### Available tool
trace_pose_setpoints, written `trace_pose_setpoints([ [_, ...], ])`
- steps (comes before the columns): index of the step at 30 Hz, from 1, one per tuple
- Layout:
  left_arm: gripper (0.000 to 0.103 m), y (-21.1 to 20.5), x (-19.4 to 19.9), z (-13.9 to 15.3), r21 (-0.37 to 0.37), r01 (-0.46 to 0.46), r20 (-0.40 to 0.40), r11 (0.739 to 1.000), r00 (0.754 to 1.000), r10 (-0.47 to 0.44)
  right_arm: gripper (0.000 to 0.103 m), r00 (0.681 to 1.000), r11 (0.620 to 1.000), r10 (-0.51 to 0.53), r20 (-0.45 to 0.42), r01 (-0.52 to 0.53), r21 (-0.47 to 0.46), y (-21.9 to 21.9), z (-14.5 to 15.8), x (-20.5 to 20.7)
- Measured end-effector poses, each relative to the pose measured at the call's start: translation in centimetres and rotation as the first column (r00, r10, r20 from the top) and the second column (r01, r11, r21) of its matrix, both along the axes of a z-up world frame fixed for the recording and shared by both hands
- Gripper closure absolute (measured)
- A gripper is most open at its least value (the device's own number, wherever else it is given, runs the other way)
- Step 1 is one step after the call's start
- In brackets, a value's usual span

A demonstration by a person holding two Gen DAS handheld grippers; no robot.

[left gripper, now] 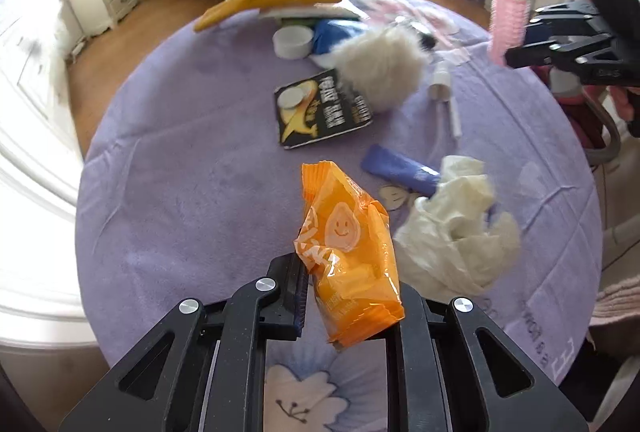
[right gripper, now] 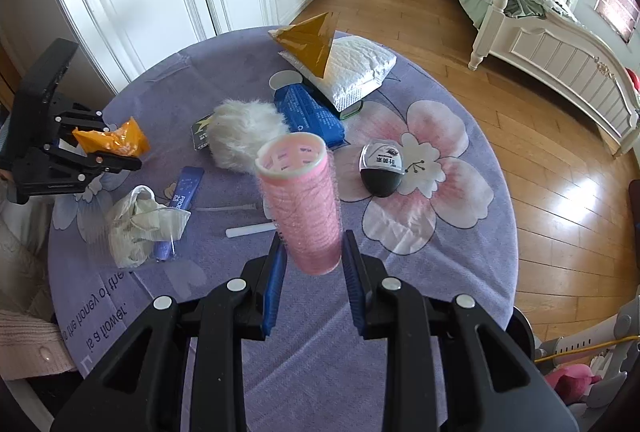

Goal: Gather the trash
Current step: 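Carry the orange snack bag and pink curler over the black bin and open both tools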

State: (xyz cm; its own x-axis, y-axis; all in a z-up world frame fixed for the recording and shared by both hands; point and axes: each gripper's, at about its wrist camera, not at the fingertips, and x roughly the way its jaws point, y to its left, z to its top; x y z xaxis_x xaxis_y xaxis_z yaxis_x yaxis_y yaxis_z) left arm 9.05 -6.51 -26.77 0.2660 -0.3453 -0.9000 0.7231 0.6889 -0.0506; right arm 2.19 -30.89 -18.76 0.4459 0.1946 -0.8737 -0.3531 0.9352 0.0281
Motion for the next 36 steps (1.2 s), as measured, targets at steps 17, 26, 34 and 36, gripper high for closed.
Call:
trace_pose_setpoints([
  [17, 0.087, -15.0, -4.2, 7.0, -0.096, 0.23, 0.137, 0.968, 0.967, -0.216, 0.075, 0.965, 0.966, -0.257, 0.051, 0.257, 0.007, -9.7, 1.7, -7.1],
  [26, 0.087, -29.5, -7.5, 6.8, -0.117, 0.394, 0.185, 0.912, 0.911, -0.369, 0.075, 0.86, 0.86, -0.502, 0.089, 0.508, -0.053, -18.8, 0.9, -11.4],
  [34, 0.087, -38.9, -9.6, 5.2, -0.106, 0.469, 0.179, 0.877, 0.876, -0.448, 0.075, 0.797, 0.797, -0.601, 0.061, 0.603, -0.032, -24.1, -1.3, -12.7],
  [36, 0.086, -40.6, -9.5, 4.7, -0.107, 0.476, 0.169, 0.873, 0.874, -0.456, 0.075, 0.785, 0.785, -0.616, 0.057, 0.619, -0.039, -25.1, -1.9, -13.0],
])
